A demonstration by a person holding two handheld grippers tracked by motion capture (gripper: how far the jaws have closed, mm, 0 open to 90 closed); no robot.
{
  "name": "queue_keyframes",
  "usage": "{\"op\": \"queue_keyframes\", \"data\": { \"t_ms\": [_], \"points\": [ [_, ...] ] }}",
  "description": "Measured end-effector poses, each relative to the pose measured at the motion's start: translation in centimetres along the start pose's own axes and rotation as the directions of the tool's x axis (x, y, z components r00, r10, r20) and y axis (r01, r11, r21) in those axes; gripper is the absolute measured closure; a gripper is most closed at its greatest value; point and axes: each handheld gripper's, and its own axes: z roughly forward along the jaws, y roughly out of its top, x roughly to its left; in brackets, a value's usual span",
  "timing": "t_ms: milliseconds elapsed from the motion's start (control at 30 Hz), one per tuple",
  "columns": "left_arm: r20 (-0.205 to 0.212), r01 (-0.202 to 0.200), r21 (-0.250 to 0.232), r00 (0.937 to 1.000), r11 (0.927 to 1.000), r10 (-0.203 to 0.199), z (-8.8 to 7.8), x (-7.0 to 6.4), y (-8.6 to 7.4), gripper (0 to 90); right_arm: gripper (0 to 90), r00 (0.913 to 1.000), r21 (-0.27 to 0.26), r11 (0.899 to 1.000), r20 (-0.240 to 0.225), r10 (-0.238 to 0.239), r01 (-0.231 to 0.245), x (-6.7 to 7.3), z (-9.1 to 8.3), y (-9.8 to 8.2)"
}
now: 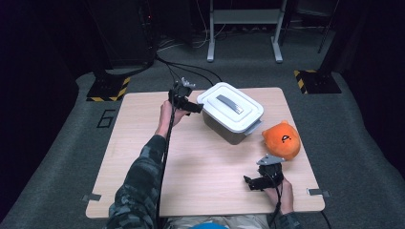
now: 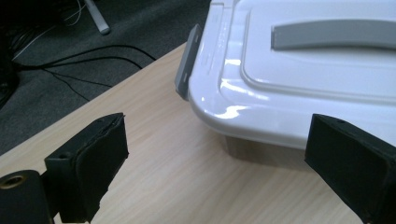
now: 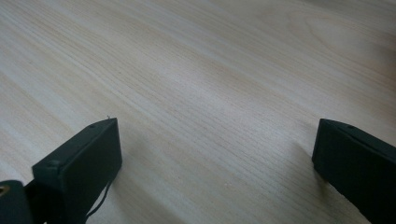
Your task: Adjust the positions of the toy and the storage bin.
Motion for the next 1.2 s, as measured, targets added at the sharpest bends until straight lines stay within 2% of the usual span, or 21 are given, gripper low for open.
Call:
{"op": "queue_keyframes", "data": {
  "t_ms": [167,333,433,533,600,667,767,800,967,1200],
  "points": [
    [-0.007,0.0,-0.006,1.0,1.0,0.0,0.8,0.1,1.7,6.5,1.4,1.0,0.0,1.0,-0.007,-0.006,0.006,0.0,0.0,0.0],
    [-0.021,0.007,0.027,0.9998,0.9996,-0.006,2.0,0.3,2.5,8.5,1.4,0.9999,0.002,1.0,-0.008,-0.013,0.013,0.0,0.0,0.0],
    [-0.038,0.004,0.053,0.9993,0.9986,-0.002,2.9,0.3,2.5,13.1,1.7,0.9999,0.0,1.0,-0.008,-0.007,0.007,0.0,0.0,0.0],
    [-0.052,0.022,0.077,0.9985,0.9968,-0.018,3.8,0.6,2.3,17.6,2.6,1.0,-0.004,1.0,-0.006,-0.008,0.008,0.1,-0.1,0.0],
    [-0.051,0.037,0.089,0.9982,0.9953,-0.033,4.3,0.9,2.0,24.3,2.6,1.0,-0.004,1.0,-0.006,-0.008,0.008,0.1,-0.1,0.0],
    [-0.016,0.09,0.068,0.9959,0.9936,-0.089,4.6,1.3,1.7,30.5,2.6,0.9999,-0.004,1.0,-0.007,-0.008,0.008,0.1,-0.1,0.0],
    [0.035,0.123,0.052,0.9916,0.9911,-0.125,4.5,1.6,1.4,42.1,2.7,1.0,-0.004,1.0,-0.006,-0.007,0.007,0.1,-0.1,0.0],
    [0.04,0.131,0.047,0.9903,0.9903,-0.133,4.5,1.6,1.3,45.2,2.7,1.0,-0.004,1.0,-0.006,-0.008,0.007,0.1,-0.1,0.0],
    [0.07,0.123,0.052,0.9895,0.991,-0.127,4.1,1.5,1.0,56.2,2.9,0.9999,-0.003,1.0,-0.007,-0.007,0.007,0.0,-0.1,0.0],
    [0.074,0.118,0.049,0.9898,0.9917,-0.122,3.7,1.2,0.6,59.7,3.1,1.0,-0.004,1.0,-0.009,-0.005,0.005,0.1,-0.1,0.0]
  ]
}}
